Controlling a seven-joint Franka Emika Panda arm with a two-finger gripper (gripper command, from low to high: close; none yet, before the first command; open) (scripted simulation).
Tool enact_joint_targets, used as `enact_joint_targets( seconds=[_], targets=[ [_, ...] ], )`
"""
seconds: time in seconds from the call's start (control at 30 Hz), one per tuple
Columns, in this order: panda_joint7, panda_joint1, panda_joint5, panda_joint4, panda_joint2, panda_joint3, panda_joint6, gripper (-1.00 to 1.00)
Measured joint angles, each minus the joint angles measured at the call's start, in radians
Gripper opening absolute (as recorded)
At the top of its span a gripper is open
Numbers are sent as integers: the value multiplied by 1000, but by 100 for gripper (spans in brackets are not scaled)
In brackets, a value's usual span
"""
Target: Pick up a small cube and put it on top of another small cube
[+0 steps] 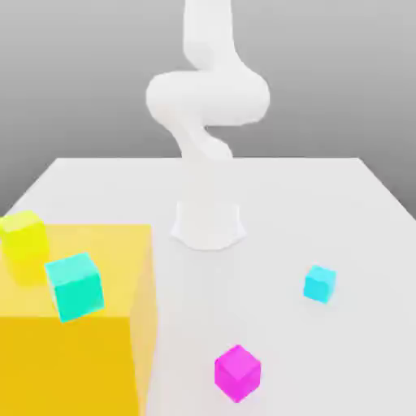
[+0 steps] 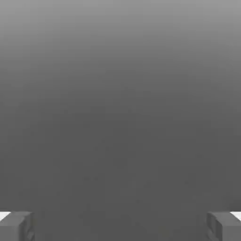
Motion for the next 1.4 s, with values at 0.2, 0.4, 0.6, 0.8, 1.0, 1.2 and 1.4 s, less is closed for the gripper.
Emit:
enact_joint_targets(
  seconds=[0.2,0.4,0.6,0.8,1.0,1.2,1.4],
  targets=[
    [-167,84,36,-67,224,-56,106,0],
    [-333,142,77,-132,443,-86,209,0],
    [-486,174,99,-197,659,-86,313,0],
    [-584,183,54,-259,871,-83,423,0],
    [-627,148,89,-231,1078,-38,583,-100],
    [-628,144,90,-228,1092,-33,592,-100],
    [-593,166,43,-261,922,-65,456,-100]
  ],
)
